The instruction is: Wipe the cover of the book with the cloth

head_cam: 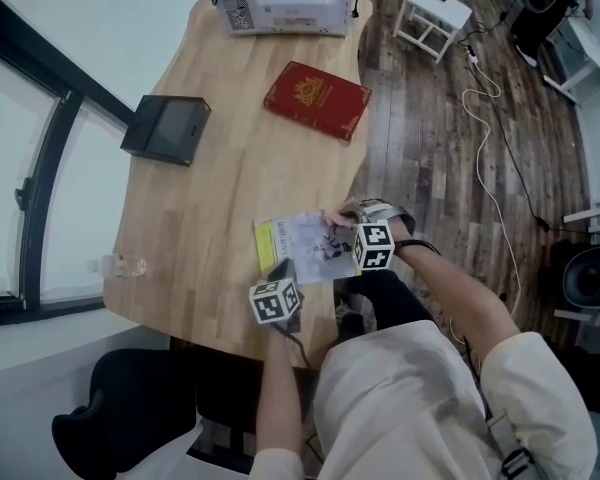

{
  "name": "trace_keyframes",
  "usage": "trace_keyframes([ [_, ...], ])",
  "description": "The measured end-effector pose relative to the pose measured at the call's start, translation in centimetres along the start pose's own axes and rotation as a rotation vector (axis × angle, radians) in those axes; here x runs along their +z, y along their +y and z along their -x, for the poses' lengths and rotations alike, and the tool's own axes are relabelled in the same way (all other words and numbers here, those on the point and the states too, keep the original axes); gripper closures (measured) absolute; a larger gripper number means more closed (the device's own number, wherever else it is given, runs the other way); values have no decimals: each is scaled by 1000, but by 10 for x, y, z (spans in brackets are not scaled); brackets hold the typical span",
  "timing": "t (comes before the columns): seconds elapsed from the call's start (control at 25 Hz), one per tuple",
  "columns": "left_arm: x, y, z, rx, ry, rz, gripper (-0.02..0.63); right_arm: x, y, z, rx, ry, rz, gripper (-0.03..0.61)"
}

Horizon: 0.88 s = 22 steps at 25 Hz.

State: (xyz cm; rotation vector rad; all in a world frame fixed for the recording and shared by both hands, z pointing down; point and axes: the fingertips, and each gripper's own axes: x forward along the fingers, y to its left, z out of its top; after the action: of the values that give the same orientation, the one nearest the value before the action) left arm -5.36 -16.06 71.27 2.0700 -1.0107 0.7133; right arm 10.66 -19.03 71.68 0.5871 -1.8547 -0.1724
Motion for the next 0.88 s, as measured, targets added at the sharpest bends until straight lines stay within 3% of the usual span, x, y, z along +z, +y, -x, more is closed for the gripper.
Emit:
trace_keyframes([
  [0.16,1,2,0,-4,2,18,607,-1,24,0,42,5,-47,552],
  [0.68,3,4,2,-5,-21,35,607,25,139,48,345,-63,-35,552],
  [0.8,4,3,2,-8,-23,36,607,37,159,62,465,-88,-18,552],
  [0.88,3,3,2,-10,-25,38,607,50,160,67,488,-127,17,552],
])
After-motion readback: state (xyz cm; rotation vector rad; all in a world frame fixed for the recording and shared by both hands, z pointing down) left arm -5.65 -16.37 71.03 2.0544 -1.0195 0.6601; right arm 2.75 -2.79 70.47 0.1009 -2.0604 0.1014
